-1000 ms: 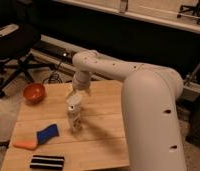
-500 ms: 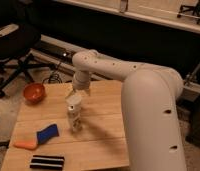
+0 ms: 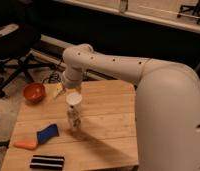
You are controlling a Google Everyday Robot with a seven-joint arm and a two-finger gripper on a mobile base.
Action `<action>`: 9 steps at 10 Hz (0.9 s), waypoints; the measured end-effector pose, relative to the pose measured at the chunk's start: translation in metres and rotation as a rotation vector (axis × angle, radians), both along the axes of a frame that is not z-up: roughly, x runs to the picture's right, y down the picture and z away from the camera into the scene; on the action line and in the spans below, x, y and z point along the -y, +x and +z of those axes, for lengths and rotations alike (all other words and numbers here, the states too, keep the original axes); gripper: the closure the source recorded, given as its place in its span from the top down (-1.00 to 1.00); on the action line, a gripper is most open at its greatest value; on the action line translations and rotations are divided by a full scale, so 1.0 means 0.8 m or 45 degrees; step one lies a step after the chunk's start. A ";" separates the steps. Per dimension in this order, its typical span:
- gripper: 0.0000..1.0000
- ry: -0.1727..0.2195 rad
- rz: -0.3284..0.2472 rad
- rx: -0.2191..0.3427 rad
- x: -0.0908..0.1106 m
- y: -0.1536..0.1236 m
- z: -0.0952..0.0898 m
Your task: Push the eraser across the table
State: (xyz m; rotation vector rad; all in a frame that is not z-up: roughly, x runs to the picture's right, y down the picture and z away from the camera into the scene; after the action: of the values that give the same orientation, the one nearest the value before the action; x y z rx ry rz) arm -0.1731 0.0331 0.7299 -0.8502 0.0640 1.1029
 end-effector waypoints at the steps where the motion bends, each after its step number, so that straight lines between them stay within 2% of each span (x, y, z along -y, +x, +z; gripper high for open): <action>1: 0.60 -0.022 -0.037 0.022 -0.016 -0.010 -0.023; 2: 0.60 -0.037 -0.062 0.038 -0.028 -0.017 -0.037; 3: 0.60 -0.063 -0.108 0.062 -0.047 -0.025 -0.061; 5: 0.60 -0.094 -0.144 0.091 -0.063 -0.035 -0.082; 6: 0.60 -0.118 -0.177 0.135 -0.076 -0.046 -0.100; 7: 0.60 -0.129 -0.220 0.213 -0.088 -0.061 -0.121; 9: 0.60 -0.142 -0.265 0.339 -0.100 -0.076 -0.141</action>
State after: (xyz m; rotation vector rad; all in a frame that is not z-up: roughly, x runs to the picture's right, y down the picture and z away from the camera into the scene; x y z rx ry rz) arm -0.2338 0.1129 0.6169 -1.0599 -0.0080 0.7902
